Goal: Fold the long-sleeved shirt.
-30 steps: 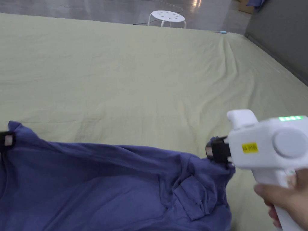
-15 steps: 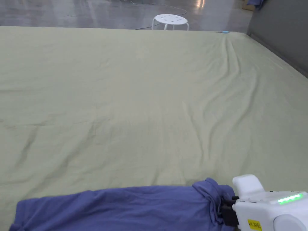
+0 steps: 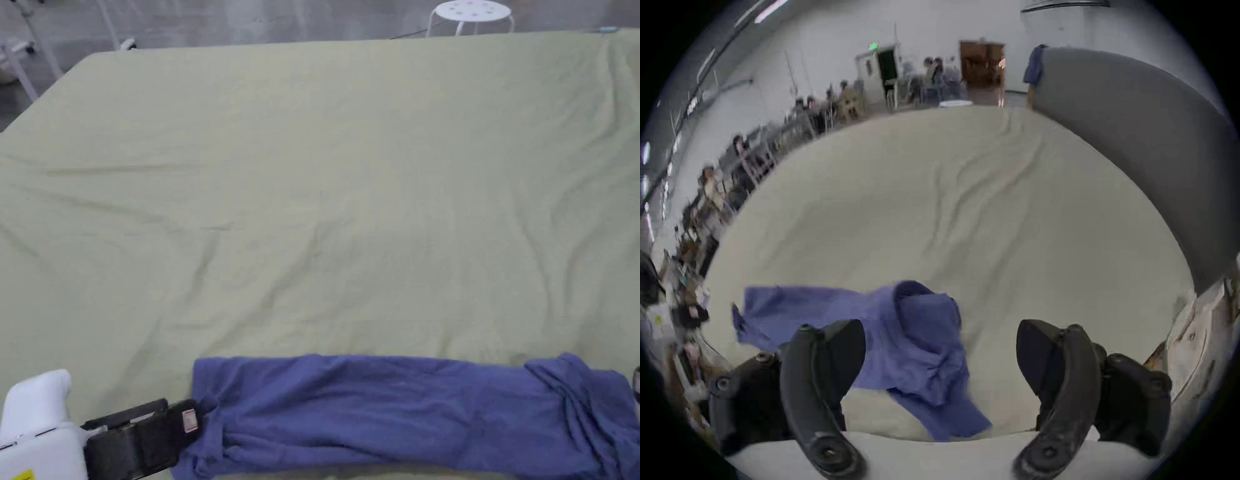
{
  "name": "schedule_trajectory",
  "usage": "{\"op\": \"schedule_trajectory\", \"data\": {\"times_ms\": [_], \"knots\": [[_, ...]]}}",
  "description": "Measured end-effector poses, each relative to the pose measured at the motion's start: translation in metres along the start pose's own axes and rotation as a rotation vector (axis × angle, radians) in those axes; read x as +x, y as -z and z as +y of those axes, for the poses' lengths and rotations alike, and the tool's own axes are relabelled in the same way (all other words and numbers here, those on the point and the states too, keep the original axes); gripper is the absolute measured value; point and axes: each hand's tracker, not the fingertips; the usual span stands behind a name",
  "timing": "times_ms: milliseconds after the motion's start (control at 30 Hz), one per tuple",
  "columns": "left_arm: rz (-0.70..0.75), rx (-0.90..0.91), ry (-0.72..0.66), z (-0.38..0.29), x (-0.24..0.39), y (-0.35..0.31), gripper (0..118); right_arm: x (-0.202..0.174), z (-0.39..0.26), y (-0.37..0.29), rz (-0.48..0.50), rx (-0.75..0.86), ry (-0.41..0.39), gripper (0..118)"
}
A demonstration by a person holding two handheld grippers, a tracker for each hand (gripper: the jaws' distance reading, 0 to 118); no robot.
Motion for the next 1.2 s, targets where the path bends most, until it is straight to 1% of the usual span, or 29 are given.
{"op": "schedule_trajectory", "data": {"times_ms": [33, 67, 100, 133, 167, 200, 233, 267, 300, 333, 367, 400, 467, 500, 533, 633, 700, 767, 800, 833, 933, 967, 1000, 1033, 1067, 1100, 1133, 1200], "knots": [[-0.006, -0.041, -0.005, 0.001, 0.006, 0.007, 117, -0.001, -0.002, -0.005, 0.037, -0.009, 0.028, 94], [-0.01, -0.101, 0.006, -0.004, 0.011, 0.008, 108, -0.003, -0.006, -0.009, 0.09, -0.006, 0.039, 81], [-0.019, -0.113, 0.036, -0.009, 0.015, 0.007, 81, -0.006, -0.009, -0.011, 0.139, 0.006, 0.032, 50], [-0.017, -0.106, 0.048, -0.014, 0.02, 0.009, 14, -0.011, -0.011, -0.008, 0.162, 0.002, 0.018, 0], [-0.009, -0.12, 0.06, -0.017, 0.021, 0.012, 0, -0.014, -0.013, -0.005, 0.137, -0.02, 0.012, 0], [-0.004, -0.113, 0.053, -0.018, 0.019, 0.011, 0, -0.018, -0.014, -0.006, 0.154, -0.014, 0.006, 0], [-0.07, -0.118, 0.028, -0.016, 0.013, 0.012, 0, -0.02, -0.016, -0.006, 0.219, -0.036, -0.003, 0], [-0.09, -0.095, -0.007, -0.012, 0.007, 0.012, 0, -0.023, -0.018, -0.003, 0.261, -0.038, -0.001, 0], [-0.099, -0.07, -0.046, -0.009, -0.001, 0.011, 0, -0.025, -0.019, -0.005, 0.278, -0.031, 0.005, 0], [-0.131, -0.047, -0.075, -0.002, -0.011, 0.013, 30, -0.025, -0.019, -0.007, 0.276, -0.022, 0.008, 0], [-0.147, -0.029, -0.084, 0.003, -0.021, 0.017, 79, -0.026, -0.018, -0.008, 0.285, -0.017, 0.003, 0], [-0.14, -0.043, -0.089, 0.009, -0.03, 0.027, 118, -0.029, -0.018, -0.005, 0.301, -0.015, -0.002, 0], [-0.123, -0.134, -0.096, 0.011, -0.037, 0.048, 117, -0.027, -0.017, -0.002, 0.329, -0.017, 0.016, 0], [-0.137, -0.131, -0.155, 0.012, -0.042, 0.064, 116, -0.026, -0.016, 0.0, 0.347, -0.024, 0.034, 0], [-0.2, -0.193, -0.188, 0.011, -0.046, 0.082, 117, -0.027, -0.018, 0.006, 0.37, -0.035, 0.051, 0], [-0.322, -0.303, -0.312, 0.007, -0.057, 0.131, 117, -0.025, -0.022, 0.011, 0.413, -0.052, 0.07, 0], [-0.407, -0.266, -0.323, 0.013, -0.058, 0.154, 118, -0.027, -0.026, 0.016, 0.431, -0.057, 0.082, 0], [-0.547, -0.308, -0.395, 0.024, -0.048, 0.177, 118, -0.026, -0.029, 0.019, 0.452, -0.066, 0.092, 0], [-0.566, -0.328, -0.413, 0.025, -0.04, 0.19, 118, -0.027, -0.032, 0.022, 0.464, -0.073, 0.098, 0], [-0.548, -0.344, -0.387, 0.022, -0.025, 0.191, 118, -0.028, -0.033, 0.025, 0.472, -0.082, 0.102, 0], [-0.582, -0.373, -0.296, 0.029, 0.0, 0.208, 118, -0.033, -0.034, 0.03, 0.468, -0.096, 0.098, 0], [-0.595, -0.39, -0.296, 0.034, -0.013, 0.21, 118, -0.035, -0.034, 0.031, 0.464, -0.097, 0.095, 0], [-0.594, -0.395, -0.295, 0.037, -0.015, 0.208, 115, -0.036, -0.033, 0.032, 0.458, -0.097, 0.094, 0], [-0.596, -0.387, -0.303, 0.037, -0.019, 0.205, 67, -0.038, -0.033, 0.033, 0.455, -0.098, 0.098, 0], [-0.642, -0.362, -0.35, 0.034, -0.024, 0.209, 7, -0.037, -0.033, 0.034, 0.455, -0.099, 0.107, 0], [-0.658, -0.336, -0.383, 0.021, -0.012, 0.206, 6, -0.039, -0.032, 0.035, 0.456, -0.1, 0.116, 0], [-0.697, -0.414, -0.448, 0.012, -0.009, 0.208, 6, -0.04, -0.032, 0.036, 0.457, -0.102, 0.125, 0], [-0.682, -0.399, -0.401, 0.003, -0.004, 0.203, 6, -0.042, -0.032, 0.036, 0.458, -0.102, 0.144, 0]]}}
